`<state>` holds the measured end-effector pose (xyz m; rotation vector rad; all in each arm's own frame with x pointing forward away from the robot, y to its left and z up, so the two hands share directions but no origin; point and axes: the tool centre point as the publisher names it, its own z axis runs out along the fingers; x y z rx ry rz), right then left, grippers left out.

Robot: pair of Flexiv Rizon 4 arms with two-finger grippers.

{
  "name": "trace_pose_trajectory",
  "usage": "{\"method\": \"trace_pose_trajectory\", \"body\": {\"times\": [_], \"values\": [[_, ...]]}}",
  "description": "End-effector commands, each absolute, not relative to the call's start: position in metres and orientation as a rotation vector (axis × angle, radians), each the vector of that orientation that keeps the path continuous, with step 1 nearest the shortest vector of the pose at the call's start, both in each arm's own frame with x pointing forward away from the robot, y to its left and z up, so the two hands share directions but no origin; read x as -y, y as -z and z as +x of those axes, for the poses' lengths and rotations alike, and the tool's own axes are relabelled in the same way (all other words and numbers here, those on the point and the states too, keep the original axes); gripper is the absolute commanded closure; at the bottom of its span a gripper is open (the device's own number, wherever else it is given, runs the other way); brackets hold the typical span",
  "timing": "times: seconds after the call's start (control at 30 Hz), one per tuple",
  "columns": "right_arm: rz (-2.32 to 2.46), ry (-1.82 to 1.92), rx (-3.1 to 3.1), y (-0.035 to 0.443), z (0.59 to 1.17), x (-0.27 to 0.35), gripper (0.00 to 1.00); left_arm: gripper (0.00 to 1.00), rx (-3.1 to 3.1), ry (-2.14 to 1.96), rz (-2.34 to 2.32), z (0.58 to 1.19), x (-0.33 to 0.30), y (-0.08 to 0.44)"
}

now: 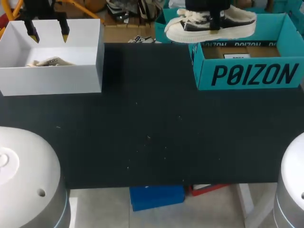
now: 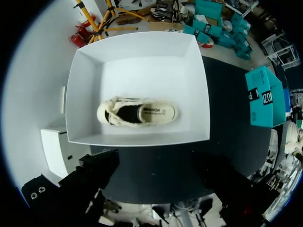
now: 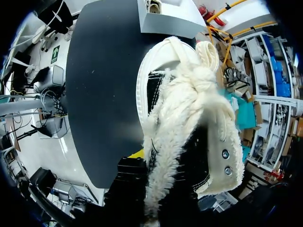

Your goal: Take the shoe out of the shoebox, open the shoe tongue, remove and reinsert the insole, then place the shoe into the shoebox

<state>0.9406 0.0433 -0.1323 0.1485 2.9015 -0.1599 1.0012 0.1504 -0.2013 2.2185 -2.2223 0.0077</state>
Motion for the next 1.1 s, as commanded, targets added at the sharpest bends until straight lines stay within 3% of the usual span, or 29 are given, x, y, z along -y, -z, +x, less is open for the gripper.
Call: {"method": "trace_pose_trajectory", "body": {"times": [0.03, 0.47, 1.1], "values": [[0.120, 0.170, -2.693, 0.151, 0.902, -0.093, 1.00, 0.00, 2.222, -0.004, 2.219, 1.001, -0.150, 0.201], [0.059, 0.060, -2.746, 0.257, 0.853, -0.185, 1.00, 0.00, 2.222, -0.004, 2.219, 1.001, -0.150, 0.201], [-0.013, -0.111, -2.851, 0.387, 0.834, -0.232, 1.00, 0.00, 2.222, -0.004, 2.219, 1.001, -0.150, 0.201]]}}
